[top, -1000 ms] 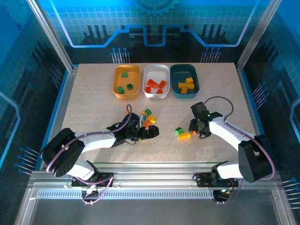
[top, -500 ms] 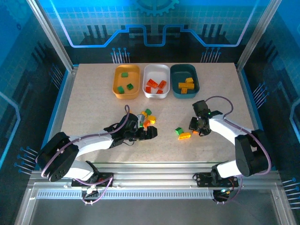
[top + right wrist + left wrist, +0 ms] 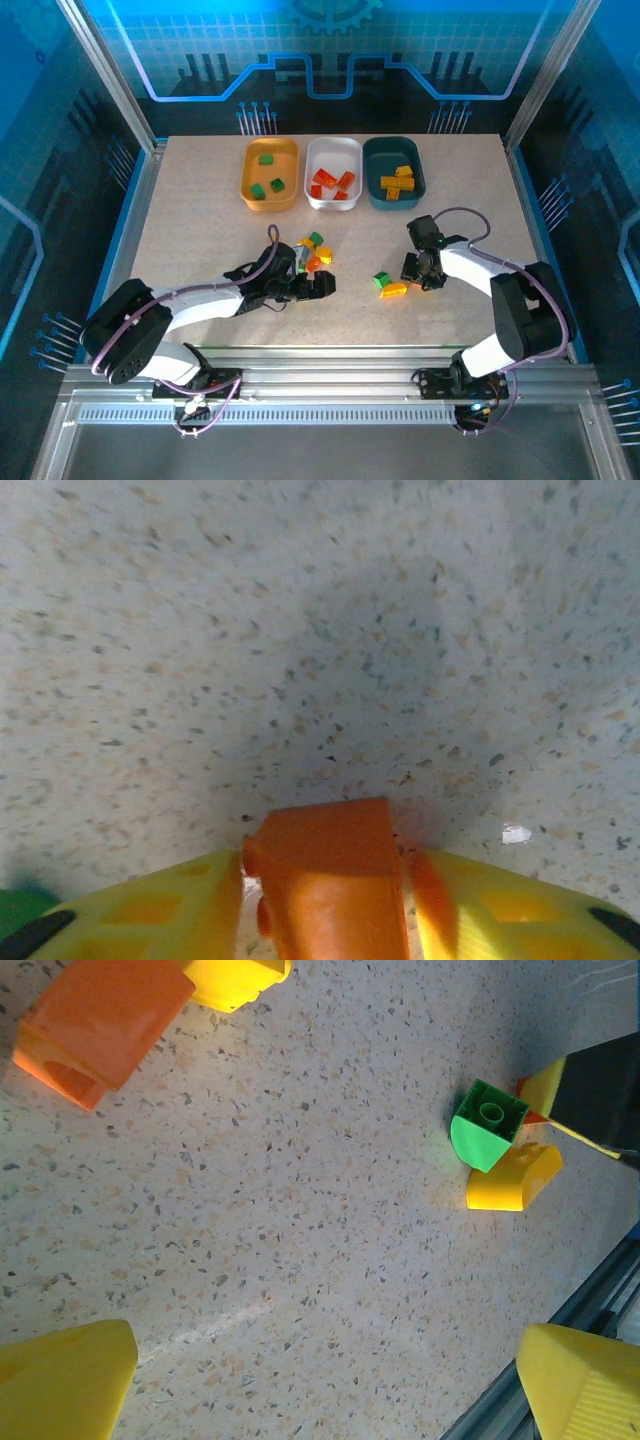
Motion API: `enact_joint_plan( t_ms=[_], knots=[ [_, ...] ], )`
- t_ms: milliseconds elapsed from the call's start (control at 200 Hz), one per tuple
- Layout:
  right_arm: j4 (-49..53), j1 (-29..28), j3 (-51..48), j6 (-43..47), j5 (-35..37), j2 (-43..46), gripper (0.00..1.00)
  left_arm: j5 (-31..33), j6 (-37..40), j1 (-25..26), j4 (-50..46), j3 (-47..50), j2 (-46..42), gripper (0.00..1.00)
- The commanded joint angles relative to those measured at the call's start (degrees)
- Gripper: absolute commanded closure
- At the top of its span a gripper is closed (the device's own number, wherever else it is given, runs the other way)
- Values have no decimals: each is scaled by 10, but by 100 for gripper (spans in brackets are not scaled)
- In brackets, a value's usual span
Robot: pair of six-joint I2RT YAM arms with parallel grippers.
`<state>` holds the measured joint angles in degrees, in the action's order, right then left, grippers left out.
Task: Sort the legos into containers by color
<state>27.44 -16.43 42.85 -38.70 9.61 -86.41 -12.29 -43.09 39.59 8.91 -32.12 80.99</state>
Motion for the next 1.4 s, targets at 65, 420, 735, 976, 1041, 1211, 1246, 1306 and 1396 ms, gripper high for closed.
enact_joint_plan(
  t_ms=[65,420,735,976,1041,1211,1246,1306,1396],
  knots=[
    [-24,-6,-1,1,4,28,70,-3,23,-4,-23,-25,14,1],
    [-44,-83,231,38,17,-58,71,78,-46,-135,-98,12,-93,1],
    [-15,-99,556,66,-10,-322,71,30,-60,-191,-159,74,-162,1],
    [129,-101,767,70,-22,-451,41,38,-62,-191,-156,97,-222,1],
    [116,-107,732,72,-11,-423,37,33,-59,-191,-153,91,-214,1],
    [26,-154,500,55,44,-269,30,14,-58,-191,-123,87,-166,1],
    [8,-170,453,48,46,-245,29,10,-60,-191,-113,88,-155,1],
    [-2,-200,398,28,53,-222,28,6,-65,-191,-93,91,-136,1],
    [3,-229,361,-18,59,-219,26,0,-74,-190,-64,95,-108,1]
  ],
)
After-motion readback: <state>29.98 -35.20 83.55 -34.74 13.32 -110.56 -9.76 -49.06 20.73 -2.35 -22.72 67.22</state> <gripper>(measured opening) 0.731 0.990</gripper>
